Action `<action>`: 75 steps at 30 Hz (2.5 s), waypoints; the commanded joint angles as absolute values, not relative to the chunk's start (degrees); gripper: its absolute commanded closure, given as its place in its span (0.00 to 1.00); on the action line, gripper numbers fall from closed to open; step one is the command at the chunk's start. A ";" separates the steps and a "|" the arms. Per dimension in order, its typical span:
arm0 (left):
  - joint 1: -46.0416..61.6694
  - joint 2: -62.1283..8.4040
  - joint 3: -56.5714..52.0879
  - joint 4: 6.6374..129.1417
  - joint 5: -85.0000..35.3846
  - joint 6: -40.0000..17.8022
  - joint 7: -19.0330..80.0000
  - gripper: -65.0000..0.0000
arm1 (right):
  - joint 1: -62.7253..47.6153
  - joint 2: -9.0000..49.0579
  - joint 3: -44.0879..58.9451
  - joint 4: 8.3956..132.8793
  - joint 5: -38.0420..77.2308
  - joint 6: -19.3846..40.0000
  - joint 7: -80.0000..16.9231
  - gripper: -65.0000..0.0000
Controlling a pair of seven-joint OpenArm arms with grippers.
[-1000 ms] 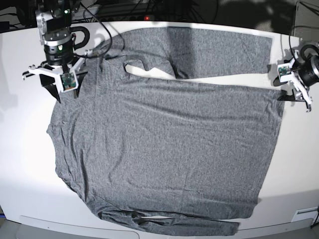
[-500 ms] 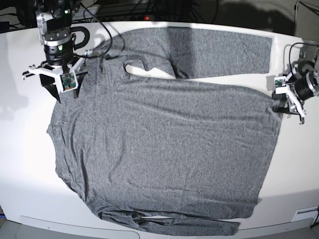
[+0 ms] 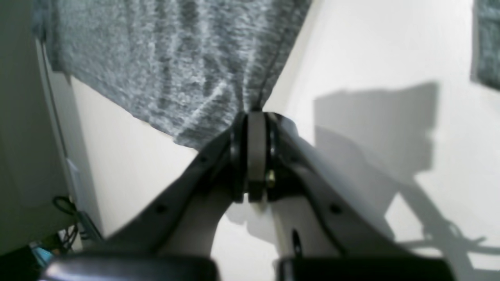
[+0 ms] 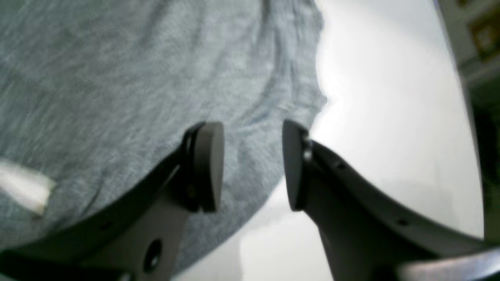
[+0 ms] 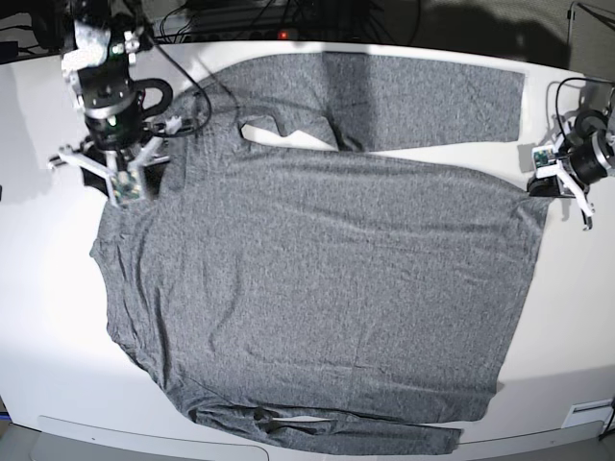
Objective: Fold the T-shirt properly
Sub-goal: 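Grasp the shirt edge near the collar with the right gripper, then lift the sleeve with the right gripper and fold it across the body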
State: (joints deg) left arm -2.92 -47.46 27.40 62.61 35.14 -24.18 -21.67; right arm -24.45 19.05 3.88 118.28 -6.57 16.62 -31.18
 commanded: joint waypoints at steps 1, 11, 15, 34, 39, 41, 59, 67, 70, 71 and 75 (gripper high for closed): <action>-2.90 -48.45 27.49 62.72 35.27 -25.76 -21.30 1.00 | -23.31 19.53 3.99 119.28 -4.25 20.08 -32.73 0.61; -2.87 -47.51 27.49 62.72 35.31 -25.78 -21.28 1.00 | -24.82 29.69 4.01 119.28 -0.97 40.00 -35.53 0.60; -2.90 -46.22 27.49 62.74 35.31 -25.74 -21.32 1.00 | -30.02 34.94 4.01 119.28 -3.25 40.00 -35.35 0.48; -2.90 -44.49 27.49 62.76 35.33 -25.78 -21.08 1.00 | -37.17 41.63 2.87 117.12 -25.87 40.00 -15.44 0.43; -2.90 -44.49 27.49 62.76 35.33 -25.78 -21.08 1.00 | -36.84 41.60 -0.47 114.28 -30.83 40.00 -11.05 0.43; -2.90 -44.49 27.49 62.76 35.33 -25.78 -21.08 1.00 | -35.77 41.60 -2.87 112.53 -32.51 40.00 -10.74 0.43; -2.87 -44.49 27.49 62.76 35.31 -25.78 -21.08 1.00 | -28.71 41.58 -14.04 104.88 -33.91 40.00 -15.51 0.92; -2.87 -44.51 27.49 62.76 35.29 -25.76 -21.10 1.00 | -28.56 41.58 -14.04 104.88 -16.73 39.35 -25.71 1.00; -2.90 -44.53 27.49 62.76 35.31 -25.76 -21.10 1.00 | -28.56 41.58 -14.02 105.69 -10.76 37.28 -27.44 1.00; -2.90 -44.62 27.49 62.76 35.29 -25.76 -21.12 1.00 | -28.58 41.58 -13.93 106.17 -8.95 36.73 -28.21 1.00; -3.03 -44.97 27.42 62.76 35.31 -25.76 -21.08 1.00 | -28.56 41.56 -13.82 108.62 -5.28 32.34 -29.87 1.00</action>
State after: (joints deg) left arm -3.05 -43.86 27.33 62.74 33.98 -23.73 -22.13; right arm -28.58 40.80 -14.13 107.53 -5.78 32.56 -30.50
